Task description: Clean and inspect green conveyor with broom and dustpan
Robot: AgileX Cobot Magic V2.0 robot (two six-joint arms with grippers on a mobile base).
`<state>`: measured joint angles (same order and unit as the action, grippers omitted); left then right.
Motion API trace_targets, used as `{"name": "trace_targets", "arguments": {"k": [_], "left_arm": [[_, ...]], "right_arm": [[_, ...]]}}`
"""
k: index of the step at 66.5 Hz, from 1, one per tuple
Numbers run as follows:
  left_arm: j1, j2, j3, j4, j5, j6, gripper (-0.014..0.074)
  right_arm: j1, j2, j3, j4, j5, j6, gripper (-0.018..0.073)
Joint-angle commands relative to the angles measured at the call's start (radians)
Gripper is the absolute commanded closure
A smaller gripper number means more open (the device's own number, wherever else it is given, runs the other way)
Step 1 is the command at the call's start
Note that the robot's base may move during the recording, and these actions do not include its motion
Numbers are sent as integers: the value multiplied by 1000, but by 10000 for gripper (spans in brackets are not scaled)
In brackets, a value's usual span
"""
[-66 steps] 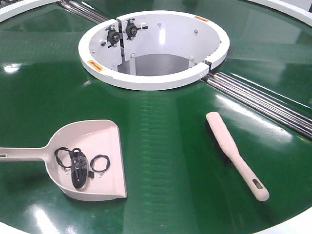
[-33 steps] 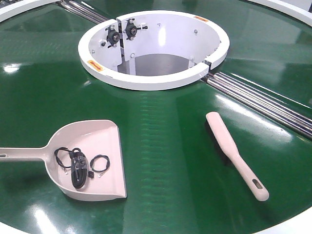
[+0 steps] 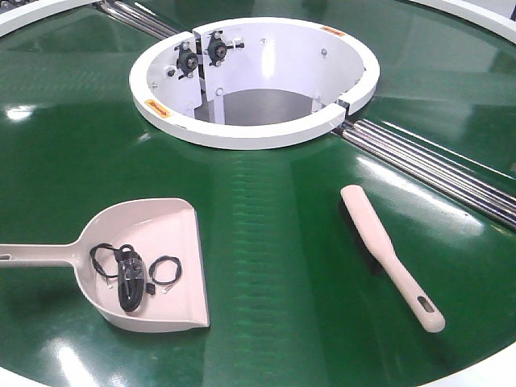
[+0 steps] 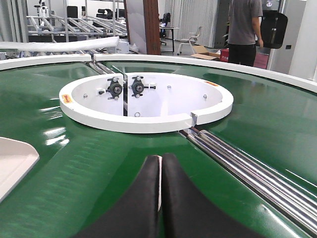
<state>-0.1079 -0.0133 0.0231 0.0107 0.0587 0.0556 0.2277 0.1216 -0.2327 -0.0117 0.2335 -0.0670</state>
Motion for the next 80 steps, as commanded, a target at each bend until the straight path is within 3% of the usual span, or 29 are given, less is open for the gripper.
{"name": "trace_targets", "arguments": {"k": [1,55,61,71,80], "left_arm": [[-6,-14,14,0,-70,-7,603],[-6,-14,14,0,-70,-7,603],[-6,-14,14,0,-70,-7,603],[-6,-14,14,0,-70,-7,603],[-6,-14,14,0,-70,-7,603]], "right_arm": [[-6,11,-27,-3,-77,-8,568],[-6,11,-27,-6,-77,-10,568],[-40,11,-17,-45,-71,-32,568],[-139,11,43,-24,-102,-17,568],[-154,-6,133,-23,-192,20,568]]}}
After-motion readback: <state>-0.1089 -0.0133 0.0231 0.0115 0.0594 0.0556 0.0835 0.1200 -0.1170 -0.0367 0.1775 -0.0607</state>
